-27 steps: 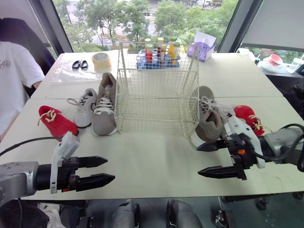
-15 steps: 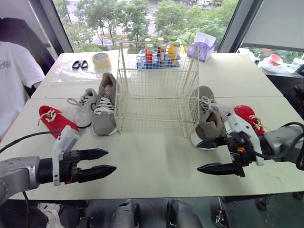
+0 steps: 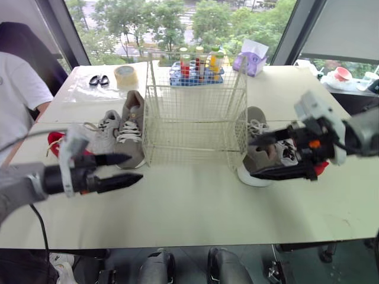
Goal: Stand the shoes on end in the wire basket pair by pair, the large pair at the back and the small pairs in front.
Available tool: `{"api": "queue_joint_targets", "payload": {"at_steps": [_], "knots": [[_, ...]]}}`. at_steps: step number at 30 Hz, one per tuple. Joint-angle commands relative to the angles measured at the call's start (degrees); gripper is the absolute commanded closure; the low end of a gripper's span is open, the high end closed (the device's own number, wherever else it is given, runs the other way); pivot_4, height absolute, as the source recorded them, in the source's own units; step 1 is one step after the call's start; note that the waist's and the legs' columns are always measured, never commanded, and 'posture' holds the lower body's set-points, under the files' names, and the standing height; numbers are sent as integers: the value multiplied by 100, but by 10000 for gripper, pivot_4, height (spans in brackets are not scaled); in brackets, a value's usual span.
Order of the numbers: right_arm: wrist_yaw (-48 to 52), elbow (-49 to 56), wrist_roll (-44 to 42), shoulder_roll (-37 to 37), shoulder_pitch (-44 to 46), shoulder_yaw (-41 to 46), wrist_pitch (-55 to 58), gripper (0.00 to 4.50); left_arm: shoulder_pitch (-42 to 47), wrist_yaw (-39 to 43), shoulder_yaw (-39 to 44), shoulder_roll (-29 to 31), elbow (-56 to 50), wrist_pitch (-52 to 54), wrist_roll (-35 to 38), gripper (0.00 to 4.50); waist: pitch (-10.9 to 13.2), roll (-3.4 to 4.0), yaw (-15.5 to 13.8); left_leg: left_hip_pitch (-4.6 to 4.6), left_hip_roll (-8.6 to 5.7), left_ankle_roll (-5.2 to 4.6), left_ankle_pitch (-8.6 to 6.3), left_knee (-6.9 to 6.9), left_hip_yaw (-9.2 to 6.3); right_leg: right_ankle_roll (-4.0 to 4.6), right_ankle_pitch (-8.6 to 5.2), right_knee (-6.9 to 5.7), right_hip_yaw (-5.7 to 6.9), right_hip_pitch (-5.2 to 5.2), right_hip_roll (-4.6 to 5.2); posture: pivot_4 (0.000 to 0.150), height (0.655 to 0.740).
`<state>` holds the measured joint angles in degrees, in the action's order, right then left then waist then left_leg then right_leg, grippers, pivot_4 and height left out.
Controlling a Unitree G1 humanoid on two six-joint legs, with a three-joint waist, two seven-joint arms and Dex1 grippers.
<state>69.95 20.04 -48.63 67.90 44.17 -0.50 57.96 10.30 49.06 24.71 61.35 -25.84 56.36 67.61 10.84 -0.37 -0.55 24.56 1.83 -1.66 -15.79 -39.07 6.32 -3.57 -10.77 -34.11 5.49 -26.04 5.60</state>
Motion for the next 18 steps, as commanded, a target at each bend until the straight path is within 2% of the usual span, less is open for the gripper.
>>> {"api": "queue_joint_targets", "payload": {"at_steps": [1,3,8,12,14,18], "knots": [[330,-555,995,-421,799,-1068,-489,602,317,280,55,321,-272,170,382,0,-1,-1,58,0,0,-5,-1,-1,9,-2,0,-5,-5,10,0,1500,7400],[546,-894,1569,-601,1071,-1558,-854,602,537,212,-118,349,-352,196,446,0,0,-2,106,6,-1,-18,6,0,14,-5,-1,-5,-8,15,0,1500,7400],[828,-1926,2937,-1322,1588,-2740,-1600,602,809,-38,-454,73,-656,77,536,0,1,-3,125,6,-3,19,32,-3,20,-31,12,-18,-7,15,-2,1500,7400],[958,-2564,3522,-1800,1779,-3047,-1958,602,747,-419,-627,-309,-863,10,534,0,0,-5,110,5,-2,23,35,-7,18,-33,13,-25,-7,18,-3,1500,7400],[1031,-2719,3718,-1927,1822,-3077,-2085,5831,693,-557,-699,-478,-911,-41,430,0,-1,-6,104,4,-3,23,36,-11,17,-33,13,-26,-7,22,-4,1500,7400],[1320,-2615,3928,-1912,1785,-3051,-2176,23880,582,-719,-753,-649,-1001,-104,396,0,-1,-6,112,-5,-3,24,36,-12,16,-33,13,-25,-7,33,-4,1500,7400]]}}
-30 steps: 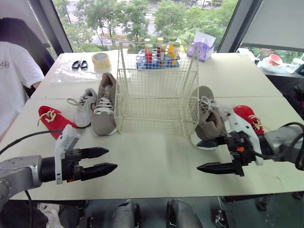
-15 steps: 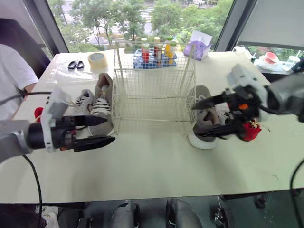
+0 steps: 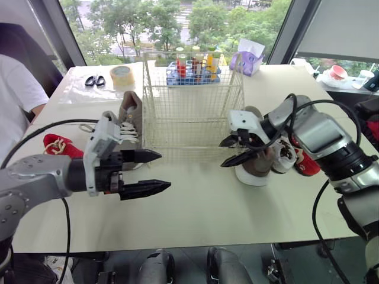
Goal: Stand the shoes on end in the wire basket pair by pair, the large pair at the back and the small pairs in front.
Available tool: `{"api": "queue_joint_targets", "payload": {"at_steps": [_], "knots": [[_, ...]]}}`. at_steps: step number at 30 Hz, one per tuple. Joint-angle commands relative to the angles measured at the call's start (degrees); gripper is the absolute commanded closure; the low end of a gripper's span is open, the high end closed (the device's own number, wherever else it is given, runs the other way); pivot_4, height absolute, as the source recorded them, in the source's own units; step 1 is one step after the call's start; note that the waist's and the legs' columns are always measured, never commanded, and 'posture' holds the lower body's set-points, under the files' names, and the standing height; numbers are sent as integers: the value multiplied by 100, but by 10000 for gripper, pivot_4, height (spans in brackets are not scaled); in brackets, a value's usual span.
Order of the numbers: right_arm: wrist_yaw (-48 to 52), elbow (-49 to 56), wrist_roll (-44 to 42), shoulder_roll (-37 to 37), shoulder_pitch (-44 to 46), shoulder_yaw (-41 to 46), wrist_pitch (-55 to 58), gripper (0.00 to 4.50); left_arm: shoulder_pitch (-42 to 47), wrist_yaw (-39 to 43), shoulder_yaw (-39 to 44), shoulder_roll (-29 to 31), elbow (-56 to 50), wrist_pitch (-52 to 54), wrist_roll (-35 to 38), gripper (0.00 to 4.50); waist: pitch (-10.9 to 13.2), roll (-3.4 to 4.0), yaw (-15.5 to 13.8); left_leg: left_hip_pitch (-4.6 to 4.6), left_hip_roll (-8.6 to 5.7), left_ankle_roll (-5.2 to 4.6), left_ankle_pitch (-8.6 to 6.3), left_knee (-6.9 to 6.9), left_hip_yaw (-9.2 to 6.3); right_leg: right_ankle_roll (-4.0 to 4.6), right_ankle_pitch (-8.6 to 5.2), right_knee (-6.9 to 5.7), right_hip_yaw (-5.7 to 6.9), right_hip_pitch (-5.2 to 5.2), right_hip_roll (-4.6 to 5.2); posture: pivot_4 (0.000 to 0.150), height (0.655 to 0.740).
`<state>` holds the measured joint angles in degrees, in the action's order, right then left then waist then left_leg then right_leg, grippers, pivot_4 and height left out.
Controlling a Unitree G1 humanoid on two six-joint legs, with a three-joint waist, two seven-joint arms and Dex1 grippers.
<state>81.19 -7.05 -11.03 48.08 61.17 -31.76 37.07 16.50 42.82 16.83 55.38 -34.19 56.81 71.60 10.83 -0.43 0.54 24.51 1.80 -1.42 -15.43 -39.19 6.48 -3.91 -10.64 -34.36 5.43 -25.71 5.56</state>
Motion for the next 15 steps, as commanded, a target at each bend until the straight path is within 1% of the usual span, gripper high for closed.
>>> {"api": "queue_joint_targets", "payload": {"at_steps": [1,4,6,11,15], "knots": [[230,124,242,71,74,76,-114,28947,-72,-108,21,-75,-183,-170,-37,0,0,1,8,0,0,0,0,0,0,0,0,0,0,-1,0,1500,7400],[270,192,415,27,54,93,-154,44693,-114,-124,-29,-123,-187,-221,-148,0,0,1,7,-2,1,1,1,1,-1,-1,-1,-4,1,-2,-2,1500,7400],[194,316,466,-37,33,171,-108,44693,-126,-124,-77,-149,-181,-267,-233,0,0,0,6,-2,1,3,1,1,-1,-1,-1,-7,1,-2,-2,1500,7400],[283,1499,125,139,-301,444,525,44693,-200,-104,-169,-207,-146,-358,-436,0,0,1,5,-3,2,4,2,1,-3,-2,-1,-12,1,-3,-2,1500,7400],[127,1712,173,46,-463,526,582,44693,-85,-63,-308,-284,-29,-408,-521,0,0,1,23,-4,2,5,2,1,-3,-2,-2,-20,1,-5,-1,1500,7400]]}}
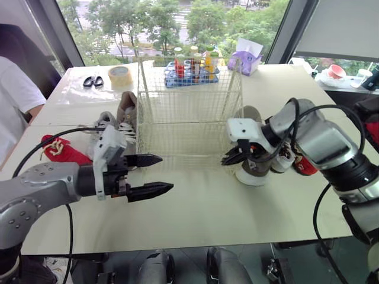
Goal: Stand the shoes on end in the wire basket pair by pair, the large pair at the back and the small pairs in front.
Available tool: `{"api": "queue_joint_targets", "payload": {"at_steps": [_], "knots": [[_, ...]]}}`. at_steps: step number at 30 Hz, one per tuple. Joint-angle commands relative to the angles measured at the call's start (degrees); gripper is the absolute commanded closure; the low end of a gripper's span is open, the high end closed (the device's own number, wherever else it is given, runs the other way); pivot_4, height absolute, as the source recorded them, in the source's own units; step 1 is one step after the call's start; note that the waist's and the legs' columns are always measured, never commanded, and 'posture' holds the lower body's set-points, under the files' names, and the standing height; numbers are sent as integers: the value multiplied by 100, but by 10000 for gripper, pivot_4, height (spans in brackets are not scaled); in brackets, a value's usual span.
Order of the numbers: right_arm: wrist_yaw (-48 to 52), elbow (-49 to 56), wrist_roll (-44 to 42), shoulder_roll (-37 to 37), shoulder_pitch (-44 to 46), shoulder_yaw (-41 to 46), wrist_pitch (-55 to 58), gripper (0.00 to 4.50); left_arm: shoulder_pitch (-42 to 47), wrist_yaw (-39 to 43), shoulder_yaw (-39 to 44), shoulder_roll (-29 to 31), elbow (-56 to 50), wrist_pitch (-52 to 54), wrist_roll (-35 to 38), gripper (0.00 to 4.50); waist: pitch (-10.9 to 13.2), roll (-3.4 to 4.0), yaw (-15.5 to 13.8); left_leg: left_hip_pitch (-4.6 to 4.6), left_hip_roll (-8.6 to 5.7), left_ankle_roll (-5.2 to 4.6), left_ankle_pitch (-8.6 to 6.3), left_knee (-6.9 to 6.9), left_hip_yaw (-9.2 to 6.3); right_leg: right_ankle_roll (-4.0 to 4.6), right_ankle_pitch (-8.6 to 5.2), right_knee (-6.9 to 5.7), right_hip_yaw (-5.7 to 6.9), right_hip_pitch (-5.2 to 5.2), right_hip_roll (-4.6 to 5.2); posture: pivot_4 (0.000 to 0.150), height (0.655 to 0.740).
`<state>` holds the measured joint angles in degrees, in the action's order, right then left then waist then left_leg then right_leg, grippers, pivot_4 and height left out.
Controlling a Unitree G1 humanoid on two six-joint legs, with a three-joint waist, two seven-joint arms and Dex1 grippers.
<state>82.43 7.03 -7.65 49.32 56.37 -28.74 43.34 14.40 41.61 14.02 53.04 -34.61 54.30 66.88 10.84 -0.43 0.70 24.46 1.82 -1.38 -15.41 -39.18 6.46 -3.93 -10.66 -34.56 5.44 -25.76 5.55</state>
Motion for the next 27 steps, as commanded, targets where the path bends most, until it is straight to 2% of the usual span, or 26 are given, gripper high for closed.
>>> {"api": "queue_joint_targets", "payload": {"at_steps": [1,3,6,10,12,15,18,21,23,24,27], "knots": [[-1,286,-114,-64,-30,224,-169,44693,155,75,-48,-68,39,-162,-61,0,0,0,6,-1,0,1,1,0,0,0,0,-1,0,0,0,1500,7400],[-55,182,-20,-72,-83,238,-382,44693,204,118,-84,-86,105,-171,-100,0,0,0,4,-3,0,3,2,0,0,0,0,-5,0,0,-1,1500,7400],[-368,13,106,-179,-48,375,-523,34915,252,189,-135,-100,206,-199,-162,0,0,-1,9,-6,-1,6,4,0,0,1,0,-9,0,0,-1,1500,7400],[-702,466,-509,-278,117,1180,452,15591,310,54,10,-225,279,-152,114,0,0,-1,-6,-5,-1,9,5,-3,0,0,-1,-33,-3,-9,1,1500,7400],[-1051,761,-941,-312,202,2017,1182,5931,436,-347,153,-463,336,-261,196,0,0,-1,-19,-4,-1,10,6,-5,-2,-2,-3,-45,-5,-16,2,1500,7400],[-1881,1114,-1403,-469,272,3490,2586,5931,531,-890,201,-768,286,-392,128,0,-1,-6,-106,-4,-1,15,10,-8,-12,0,-2,-52,-4,-14,3,1500,7400],[-2688,1671,-1572,-937,85,4987,3806,5931,389,-1115,219,-905,175,-232,664,0,-7,-13,-148,-7,-2,11,7,-10,-16,1,-3,-53,-3,-8,4,1500,7400],[-3540,2101,-1329,-1239,-513,5808,3832,5931,279,-1195,201,-914,131,-151,1023,0,-17,-29,-145,-8,-1,-12,-7,-10,-25,2,-3,-51,3,0,4,1500,7400],[-3958,2514,-1203,-1511,-1303,6171,3482,456,204,-1333,167,-972,67,-184,1131,0,-15,-25,-146,-8,-7,-13,-6,-10,-21,3,-3,-52,0,-1,7,1500,7400],[-4115,2698,-1177,-1620,-1641,6280,3308,193,181,-1420,158,-1016,50,-209,1193,0,-16,-26,-148,-9,-7,-13,-6,-10,-23,3,-3,-54,0,-1,7,1500,7400],[-5220,3472,-785,-2798,-2827,6530,2422,193,-161,-1740,-138,-1357,-283,-539,514,0,-19,-19,-136,-17,-5,-7,-2,-3,-28,0,-6,-54,3,6,2,1500,7400]]}}
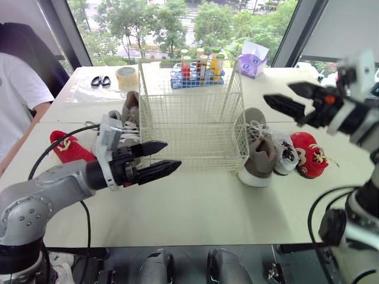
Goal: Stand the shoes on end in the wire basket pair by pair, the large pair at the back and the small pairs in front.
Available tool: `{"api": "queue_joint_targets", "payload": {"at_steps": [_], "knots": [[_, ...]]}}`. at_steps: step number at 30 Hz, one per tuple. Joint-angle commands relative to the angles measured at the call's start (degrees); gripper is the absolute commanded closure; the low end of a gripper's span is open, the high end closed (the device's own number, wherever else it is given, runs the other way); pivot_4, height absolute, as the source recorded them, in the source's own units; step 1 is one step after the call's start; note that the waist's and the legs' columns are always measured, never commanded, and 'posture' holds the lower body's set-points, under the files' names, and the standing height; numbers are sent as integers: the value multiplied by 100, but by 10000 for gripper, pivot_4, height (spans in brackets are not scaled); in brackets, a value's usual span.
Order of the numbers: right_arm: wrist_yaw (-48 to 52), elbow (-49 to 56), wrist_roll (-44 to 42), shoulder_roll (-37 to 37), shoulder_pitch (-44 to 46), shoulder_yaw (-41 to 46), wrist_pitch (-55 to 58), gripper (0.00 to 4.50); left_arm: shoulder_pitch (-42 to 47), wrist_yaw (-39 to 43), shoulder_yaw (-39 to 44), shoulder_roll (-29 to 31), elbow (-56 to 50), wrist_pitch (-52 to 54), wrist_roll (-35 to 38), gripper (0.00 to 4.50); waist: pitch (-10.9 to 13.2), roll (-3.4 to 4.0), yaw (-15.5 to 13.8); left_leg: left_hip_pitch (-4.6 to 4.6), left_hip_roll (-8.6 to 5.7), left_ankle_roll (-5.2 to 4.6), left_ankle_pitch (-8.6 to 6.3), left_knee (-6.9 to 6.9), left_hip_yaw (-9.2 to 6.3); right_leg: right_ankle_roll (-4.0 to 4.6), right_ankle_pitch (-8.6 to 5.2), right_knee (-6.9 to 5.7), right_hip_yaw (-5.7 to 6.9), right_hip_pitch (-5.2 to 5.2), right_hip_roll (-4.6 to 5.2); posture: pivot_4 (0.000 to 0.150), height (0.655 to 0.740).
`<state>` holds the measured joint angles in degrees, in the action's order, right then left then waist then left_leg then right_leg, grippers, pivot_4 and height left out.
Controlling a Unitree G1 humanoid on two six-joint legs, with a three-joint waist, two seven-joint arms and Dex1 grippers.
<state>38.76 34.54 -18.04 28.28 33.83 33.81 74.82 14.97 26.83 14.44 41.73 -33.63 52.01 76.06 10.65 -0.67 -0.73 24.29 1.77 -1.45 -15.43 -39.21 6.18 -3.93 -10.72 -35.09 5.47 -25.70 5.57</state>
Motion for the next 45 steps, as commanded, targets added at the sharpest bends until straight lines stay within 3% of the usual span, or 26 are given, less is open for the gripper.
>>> {"api": "queue_joint_targets", "payload": {"at_steps": [1,7,19,22,26,30,37,42,45], "knots": [[-1085,891,319,-1017,-951,177,-939,193,-346,-413,-261,-353,-456,-397,-610,0,3,14,21,-3,0,22,13,0,3,-2,-2,-1,-1,1,0,1500,7400],[-1728,1060,458,-1981,-2437,-817,-2087,193,-934,-747,-534,-676,-815,-563,-1031,0,-1,21,48,-13,4,13,7,4,4,5,-5,-8,-8,1,-8,1500,7400],[-2325,-547,615,-2014,-2774,-1643,-3330,193,-922,-628,-585,-613,-712,-695,-1515,0,-1,21,21,-27,4,1,1,3,-1,41,-26,-1,-6,16,-8,1500,7400],[-2494,-679,728,-1971,-2908,-1779,-3512,8815,-874,-589,-526,-578,-637,-698,-1544,0,-6,20,15,-30,4,1,1,3,-3,41,-27,-1,-4,21,-8,1500,7400],[-2668,-670,775,-1904,-3034,-1904,-3575,27229,-879,-551,-489,-541,-592,-728,-1617,0,-14,17,15,-35,5,-1,-1,3,-4,42,-29,3,-3,28,-7,1500,7400],[-2880,-549,746,-1958,-3125,-2024,-3449,42432,-817,-466,-479,-499,-459,-767,-1749,0,-35,10,10,-44,8,1,-2,4,-7,63,-43,2,-1,33,-7,1500,7400],[-3514,-77,711,-1917,-2358,-1640,-3670,43170,-592,-231,-367,-482,-223,-533,-1270,0,-31,26,6,-40,6,0,-2,5,-8,64,-46,3,-1,30,-4,1500,7400],[-3987,310,877,-1394,-718,-1439,-3659,43170,-253,106,-5,-254,286,-107,146,0,-1,75,31,14,1,-3,3,3,0,64,-42,-5,-6,-29,-4,1500,7400],[-4095,332,1012,-1084,-71,-1499,-3671,43170,186,-22,194,-50,808,132,1051,0,-5,66,11,22,2,1,6,10,-2,36,-39,-30,-8,-50,-11,1500,7400]]}}
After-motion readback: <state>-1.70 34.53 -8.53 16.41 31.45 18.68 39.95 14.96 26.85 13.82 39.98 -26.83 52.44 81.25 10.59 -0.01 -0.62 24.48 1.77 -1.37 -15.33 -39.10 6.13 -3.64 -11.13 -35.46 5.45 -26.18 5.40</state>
